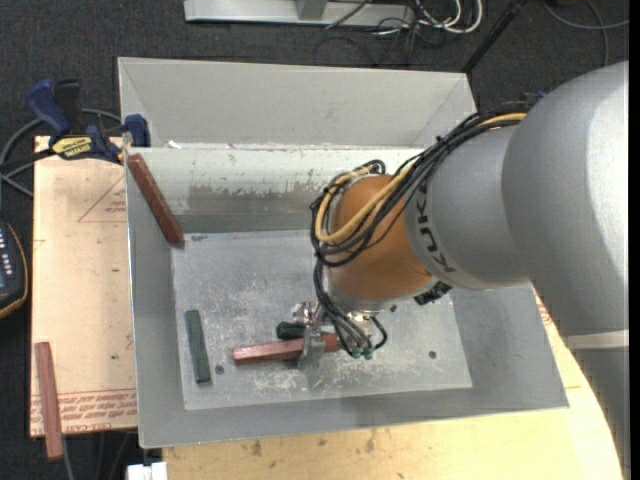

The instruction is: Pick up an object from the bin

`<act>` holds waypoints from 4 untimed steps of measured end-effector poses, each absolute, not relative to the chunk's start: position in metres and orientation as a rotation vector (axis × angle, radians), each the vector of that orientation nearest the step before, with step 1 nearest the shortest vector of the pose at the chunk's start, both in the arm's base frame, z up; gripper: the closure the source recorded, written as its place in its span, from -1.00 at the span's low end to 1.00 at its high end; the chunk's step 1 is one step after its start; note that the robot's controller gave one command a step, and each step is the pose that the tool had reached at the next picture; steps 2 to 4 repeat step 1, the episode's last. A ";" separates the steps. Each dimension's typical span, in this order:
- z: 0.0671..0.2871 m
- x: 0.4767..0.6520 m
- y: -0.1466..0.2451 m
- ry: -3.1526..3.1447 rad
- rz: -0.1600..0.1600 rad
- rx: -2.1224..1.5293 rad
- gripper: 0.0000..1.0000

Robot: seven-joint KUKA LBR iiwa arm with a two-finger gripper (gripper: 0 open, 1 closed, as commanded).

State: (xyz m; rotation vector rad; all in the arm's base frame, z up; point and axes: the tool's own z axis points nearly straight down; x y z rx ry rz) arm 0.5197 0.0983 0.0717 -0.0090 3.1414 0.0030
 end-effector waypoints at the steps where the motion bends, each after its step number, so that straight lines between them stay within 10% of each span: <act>1: 0.249 0.579 0.113 3.129 0.005 -0.030 1.00; 4: 0.249 0.579 0.113 3.129 0.005 -0.030 1.00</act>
Offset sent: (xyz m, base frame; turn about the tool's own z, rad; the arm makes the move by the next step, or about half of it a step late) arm 0.0561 0.0140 0.1722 -0.0144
